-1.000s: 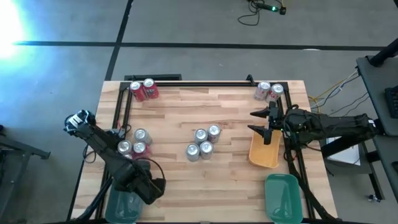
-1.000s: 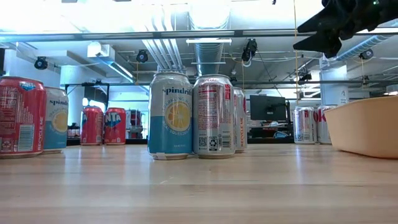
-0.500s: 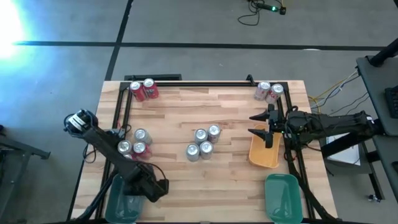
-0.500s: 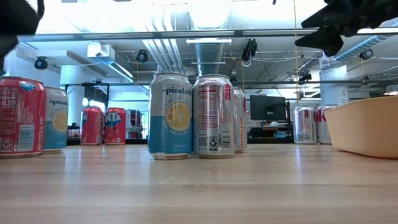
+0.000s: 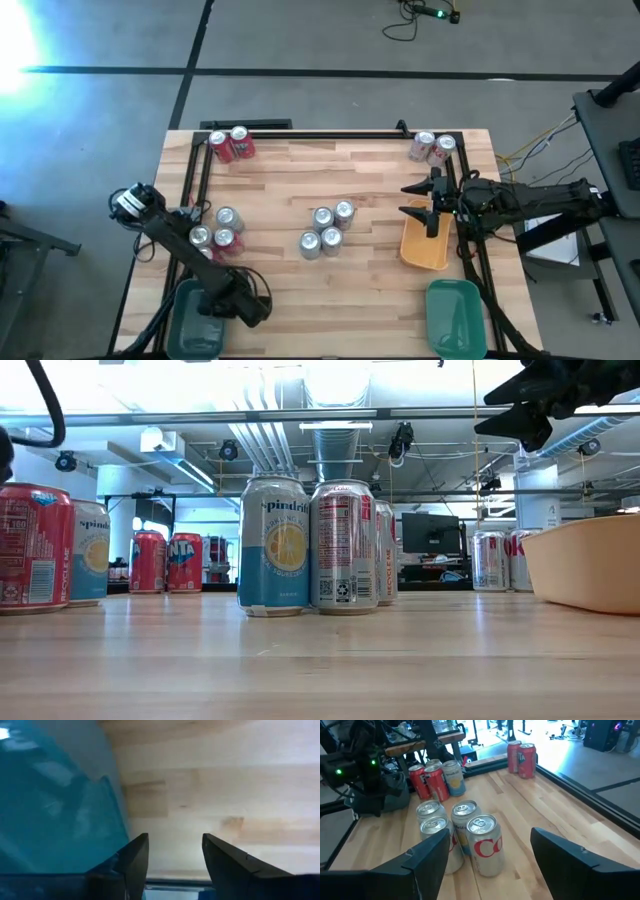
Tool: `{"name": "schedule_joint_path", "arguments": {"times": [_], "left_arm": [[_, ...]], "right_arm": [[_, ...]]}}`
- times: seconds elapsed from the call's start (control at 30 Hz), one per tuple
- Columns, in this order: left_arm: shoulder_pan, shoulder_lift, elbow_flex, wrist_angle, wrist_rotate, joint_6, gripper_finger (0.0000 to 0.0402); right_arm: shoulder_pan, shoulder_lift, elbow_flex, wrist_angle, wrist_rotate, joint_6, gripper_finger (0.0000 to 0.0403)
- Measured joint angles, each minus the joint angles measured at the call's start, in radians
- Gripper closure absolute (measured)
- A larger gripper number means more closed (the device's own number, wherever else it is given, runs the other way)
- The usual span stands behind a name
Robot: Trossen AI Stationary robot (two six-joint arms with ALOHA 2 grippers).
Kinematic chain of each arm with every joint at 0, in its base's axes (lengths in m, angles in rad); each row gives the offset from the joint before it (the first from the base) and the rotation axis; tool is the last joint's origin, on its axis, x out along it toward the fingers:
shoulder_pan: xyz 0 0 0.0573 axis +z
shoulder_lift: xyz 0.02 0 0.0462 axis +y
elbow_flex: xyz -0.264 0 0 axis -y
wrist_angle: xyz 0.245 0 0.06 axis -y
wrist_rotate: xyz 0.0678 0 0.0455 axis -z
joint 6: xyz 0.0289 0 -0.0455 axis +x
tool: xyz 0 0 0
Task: Sort soda cans
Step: Move the blue bin to the top left of the table
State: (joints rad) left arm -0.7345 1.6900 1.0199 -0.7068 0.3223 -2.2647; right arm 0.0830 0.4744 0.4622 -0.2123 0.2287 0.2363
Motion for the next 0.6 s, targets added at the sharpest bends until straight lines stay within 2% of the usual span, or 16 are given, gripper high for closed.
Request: {"name": "schedule_joint_path", "arguments": {"times": [0.2,0.4,0.6], "left_arm": [[-0.007,-0.056,0.032,-0.049,-0.050,-0.030,0.0219],[-0.023,-0.058,0.083,-0.116,-0.050,-0.040,0.0171],[-0.068,-0.058,0.000,-0.058,-0.031,-0.137,0.0129]], "right_arm": [[0.000,0.000,0.000,0.000,0.001,0.028,0.0123],[0.000,0.000,0.000,-0.001,0.001,0.042,0.0121],[0.000,0.000,0.000,-0.002,0.001,0.041,0.0126]]}}
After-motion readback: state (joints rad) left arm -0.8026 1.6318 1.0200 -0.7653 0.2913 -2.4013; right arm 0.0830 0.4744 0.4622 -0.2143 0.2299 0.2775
